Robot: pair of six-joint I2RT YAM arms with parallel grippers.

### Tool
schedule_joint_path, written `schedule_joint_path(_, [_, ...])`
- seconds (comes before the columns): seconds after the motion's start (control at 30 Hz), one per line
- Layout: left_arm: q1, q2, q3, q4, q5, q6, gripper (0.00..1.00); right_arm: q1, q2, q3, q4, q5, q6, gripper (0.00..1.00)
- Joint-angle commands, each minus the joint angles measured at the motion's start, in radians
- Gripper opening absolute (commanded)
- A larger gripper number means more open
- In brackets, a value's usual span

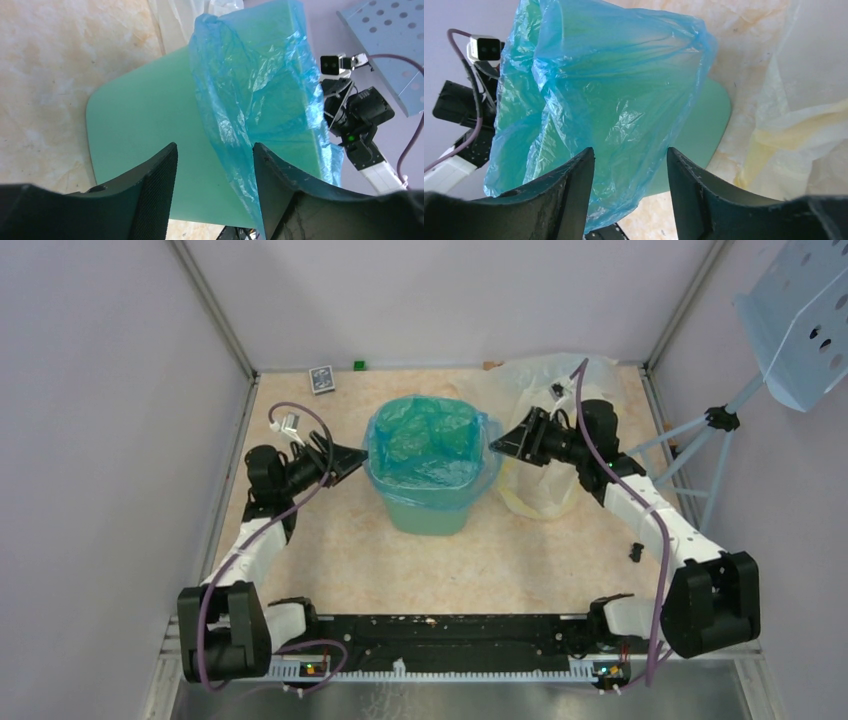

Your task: Put the trash bags into the trash bin

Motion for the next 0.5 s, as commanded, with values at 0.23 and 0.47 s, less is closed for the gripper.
schedule_joint_path(0.23, [-0.008, 0.079, -0.055, 0.149, 0.039, -0.020, 0.37, 0.077, 0.084, -0.046, 0.166, -0.026, 0.090, 0.40])
schedule_joint_path(0.47, [-0.027, 0.165, -0.099, 0.235, 0.071, -0.013, 0.23, 0.112, 0.131, -0.146, 0.256, 0.002, 0.106, 0.38])
